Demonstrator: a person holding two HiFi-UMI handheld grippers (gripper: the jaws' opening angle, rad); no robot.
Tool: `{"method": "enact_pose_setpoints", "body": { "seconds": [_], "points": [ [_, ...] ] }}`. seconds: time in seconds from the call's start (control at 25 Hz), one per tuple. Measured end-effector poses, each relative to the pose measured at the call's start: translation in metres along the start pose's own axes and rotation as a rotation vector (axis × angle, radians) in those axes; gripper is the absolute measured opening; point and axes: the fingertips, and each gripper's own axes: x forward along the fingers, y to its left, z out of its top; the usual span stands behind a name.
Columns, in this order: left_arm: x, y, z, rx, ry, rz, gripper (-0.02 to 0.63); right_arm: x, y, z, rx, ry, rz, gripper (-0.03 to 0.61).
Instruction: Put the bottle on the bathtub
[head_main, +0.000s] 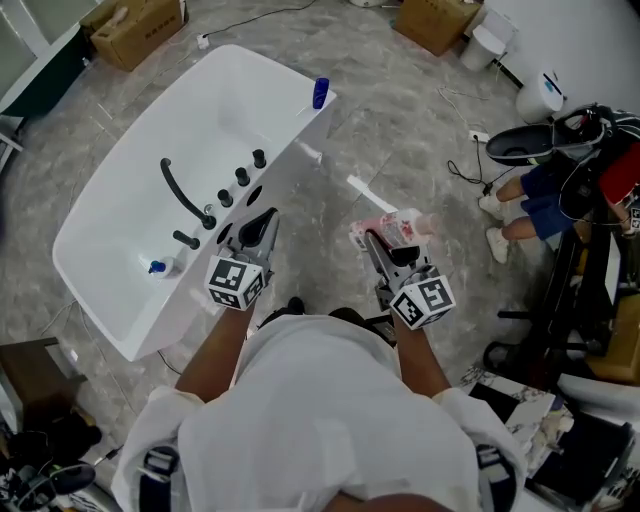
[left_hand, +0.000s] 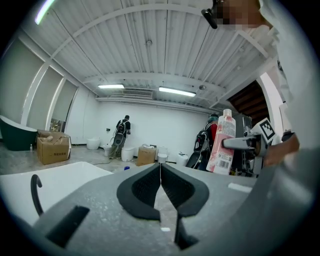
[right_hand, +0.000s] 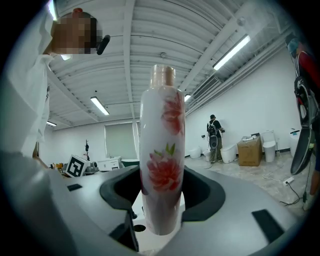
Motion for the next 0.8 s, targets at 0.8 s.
{"method": "enact_pose_setpoints", "body": {
  "seconds": [0.8],
  "points": [
    [0.152,0.077,0.001,-0.004,0.046,0.139,0.017,0.149,-0.131,0.009,0.008,0.022,0.182,0.222]
  ]
}}
